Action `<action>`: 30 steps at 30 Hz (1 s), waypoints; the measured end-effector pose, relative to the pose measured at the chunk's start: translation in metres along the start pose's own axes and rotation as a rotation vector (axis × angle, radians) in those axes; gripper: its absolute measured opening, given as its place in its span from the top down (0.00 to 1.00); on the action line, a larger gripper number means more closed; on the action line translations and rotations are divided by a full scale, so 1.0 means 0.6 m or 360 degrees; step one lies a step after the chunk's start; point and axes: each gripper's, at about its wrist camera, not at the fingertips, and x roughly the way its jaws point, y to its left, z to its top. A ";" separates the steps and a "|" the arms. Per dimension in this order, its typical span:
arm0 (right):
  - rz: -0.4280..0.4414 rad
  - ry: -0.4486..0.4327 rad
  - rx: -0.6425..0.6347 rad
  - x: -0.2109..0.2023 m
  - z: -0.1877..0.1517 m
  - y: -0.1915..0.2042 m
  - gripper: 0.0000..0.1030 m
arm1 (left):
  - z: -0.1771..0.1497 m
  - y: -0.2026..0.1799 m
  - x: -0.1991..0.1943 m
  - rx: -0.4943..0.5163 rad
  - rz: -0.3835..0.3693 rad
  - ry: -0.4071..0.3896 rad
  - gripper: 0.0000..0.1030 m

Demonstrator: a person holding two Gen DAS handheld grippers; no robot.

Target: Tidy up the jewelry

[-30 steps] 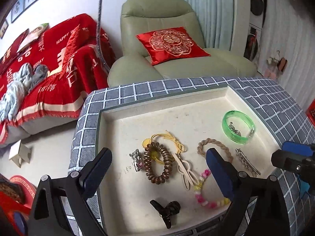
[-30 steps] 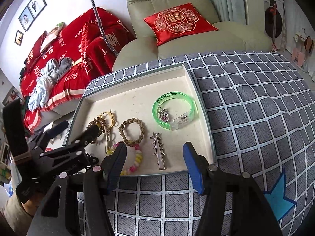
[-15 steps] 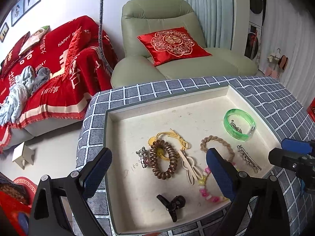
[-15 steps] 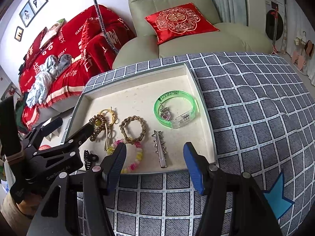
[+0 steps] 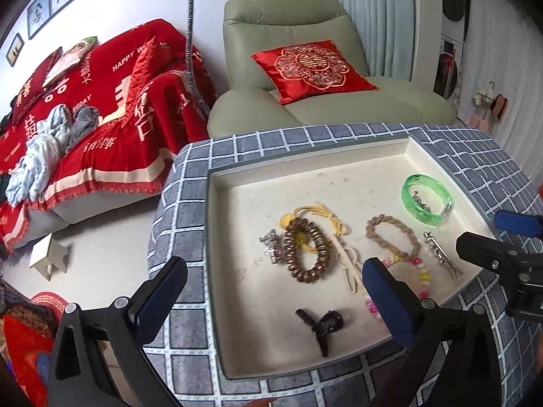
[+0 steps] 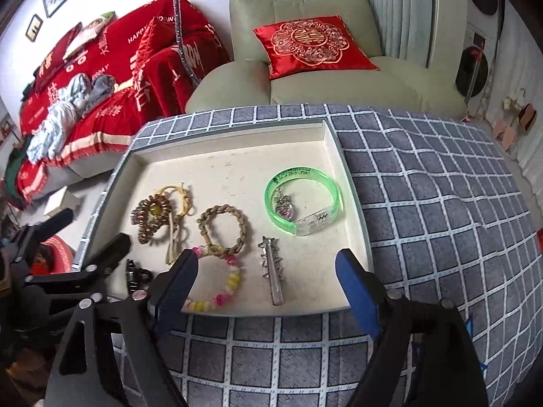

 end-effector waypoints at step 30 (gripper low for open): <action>-0.0045 -0.0090 -0.0021 -0.043 -0.065 -0.010 0.00 | -0.075 -0.008 -0.073 -0.0081 0.0050 -0.0012 0.00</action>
